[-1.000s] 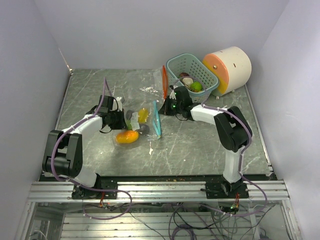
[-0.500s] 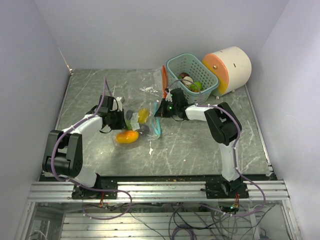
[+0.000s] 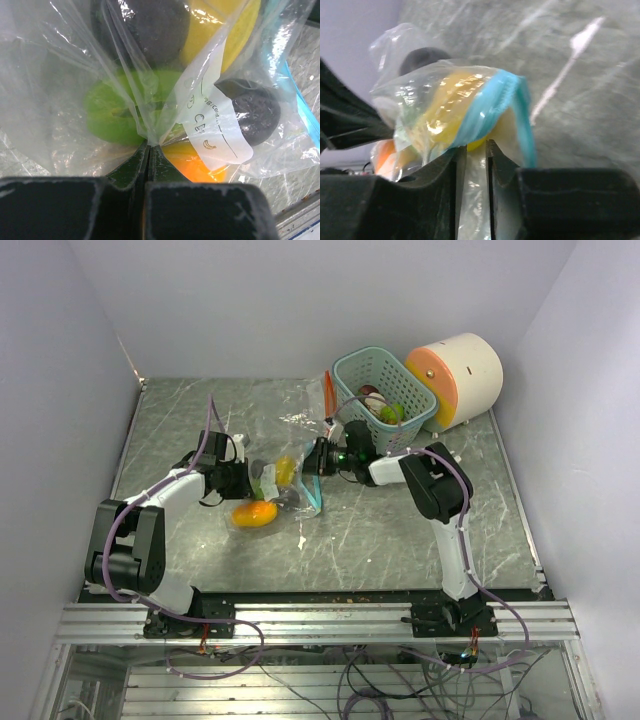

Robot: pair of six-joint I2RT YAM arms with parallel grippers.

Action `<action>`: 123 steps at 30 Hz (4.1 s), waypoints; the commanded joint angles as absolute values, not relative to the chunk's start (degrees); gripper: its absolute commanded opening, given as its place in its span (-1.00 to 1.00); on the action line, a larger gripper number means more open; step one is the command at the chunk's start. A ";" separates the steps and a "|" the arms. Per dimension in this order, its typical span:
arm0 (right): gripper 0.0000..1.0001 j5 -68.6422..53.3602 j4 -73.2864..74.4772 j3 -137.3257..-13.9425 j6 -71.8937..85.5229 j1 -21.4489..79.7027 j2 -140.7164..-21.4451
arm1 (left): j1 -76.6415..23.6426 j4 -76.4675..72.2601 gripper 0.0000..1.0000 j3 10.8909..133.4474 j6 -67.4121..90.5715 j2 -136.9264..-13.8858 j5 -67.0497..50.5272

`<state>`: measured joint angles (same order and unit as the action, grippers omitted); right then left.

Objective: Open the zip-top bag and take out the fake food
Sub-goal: Pick up the fake fruit from the zipper food storage bag, then place the fake fruit in the bin.

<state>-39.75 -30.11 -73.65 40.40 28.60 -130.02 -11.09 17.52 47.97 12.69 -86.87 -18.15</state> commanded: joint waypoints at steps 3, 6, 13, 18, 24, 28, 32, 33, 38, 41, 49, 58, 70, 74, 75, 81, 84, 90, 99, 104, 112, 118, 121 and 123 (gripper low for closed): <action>-0.34 -50.67 -46.06 -70.69 46.79 28.61 -129.70 | -11.43 19.00 -0.86 48.65 11.67 -87.97 -16.96; -0.10 -52.53 -48.14 -69.68 47.80 29.05 -129.43 | -11.43 18.82 -0.86 48.56 11.66 -87.95 -17.04; 0.39 -47.80 -30.24 -73.81 36.42 31.50 -128.59 | -11.43 18.55 -0.86 48.32 11.78 -87.95 -17.59; 0.61 -43.74 -23.08 -77.37 33.73 32.81 -128.94 | -11.43 18.42 -0.86 48.18 11.78 -88.00 -18.07; 0.75 -36.24 -18.32 -80.09 36.34 33.11 -129.44 | -11.73 18.43 -0.86 48.21 11.48 -87.80 -18.36; 0.74 -32.67 -16.71 -82.80 36.84 33.76 -130.78 | -12.57 18.54 -0.86 48.35 10.84 -87.79 -18.72; 0.59 -32.88 -16.34 -85.64 37.79 35.03 -132.78 | -13.38 18.83 -0.86 48.62 10.60 -87.80 -18.81; 0.53 -32.73 -15.97 -86.28 37.68 35.33 -133.21 | -13.52 18.81 -0.86 48.79 10.60 -87.86 -18.84; 0.25 -32.96 -15.79 -86.51 37.62 36.02 -133.92 | -13.80 18.92 -0.86 48.71 10.13 -88.05 -17.77; 0.02 -32.09 -15.46 -84.28 36.62 35.90 -132.70 | -13.80 18.85 -0.86 48.37 10.34 -87.92 -17.33; -0.39 -31.27 -20.17 -75.68 39.77 32.96 -127.10 | -13.80 18.77 -0.86 48.36 11.22 -88.04 -17.16; -0.58 -30.48 -22.30 -66.84 40.55 26.50 -117.71 | -13.71 18.49 -0.87 48.22 11.60 -88.59 -17.49; -0.59 -29.28 -11.57 -69.26 33.26 20.08 -105.84 | -13.71 18.63 -0.86 48.58 11.28 -89.11 -17.36; -0.59 -31.31 -10.84 -72.03 33.71 17.69 -104.29 | -13.71 18.54 -0.86 48.75 11.24 -89.33 -17.45; -0.59 -31.95 -10.77 -72.78 33.82 17.39 -104.37 | -13.71 18.53 -0.86 48.75 11.23 -89.39 -17.48; -0.59 -33.84 -12.96 -72.28 35.59 17.47 -105.35 | -13.71 18.62 -0.86 48.91 11.15 -89.10 -17.26; -0.58 -34.06 -15.64 -69.06 37.16 17.88 -105.59 | -13.71 18.81 -0.86 48.74 10.99 -88.88 -16.98; -0.58 -34.05 -15.91 -66.76 36.74 19.24 -105.86 | -13.71 18.77 -0.86 48.72 11.03 -89.10 -17.26; -0.57 -33.20 -17.34 -62.32 36.52 22.10 -106.69 | -13.71 18.74 -0.86 48.72 11.12 -89.12 -17.66; -0.56 -31.15 -16.31 -60.98 34.26 25.10 -108.02 | -13.71 18.75 -0.86 48.78 10.98 -89.05 -17.84; -0.56 -30.52 -20.21 -55.29 35.62 27.72 -108.78 | -13.71 18.75 -0.86 48.78 10.89 -89.05 -18.02; -0.56 -27.55 -14.78 -56.36 31.67 30.89 -105.04 | -13.73 18.69 -0.86 48.76 10.83 -89.05 -18.00; -0.56 -24.99 -10.60 -59.62 28.99 31.02 -102.23 | -13.67 18.68 -0.86 48.92 10.90 -89.23 -18.19; -0.58 -20.78 -8.67 -61.64 27.42 30.79 -99.37 | -13.71 18.79 -0.86 48.87 10.88 -89.15 -18.17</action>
<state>-27.27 -12.08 -56.53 31.88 31.09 -105.93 -13.34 17.85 48.05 11.57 -88.42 -18.22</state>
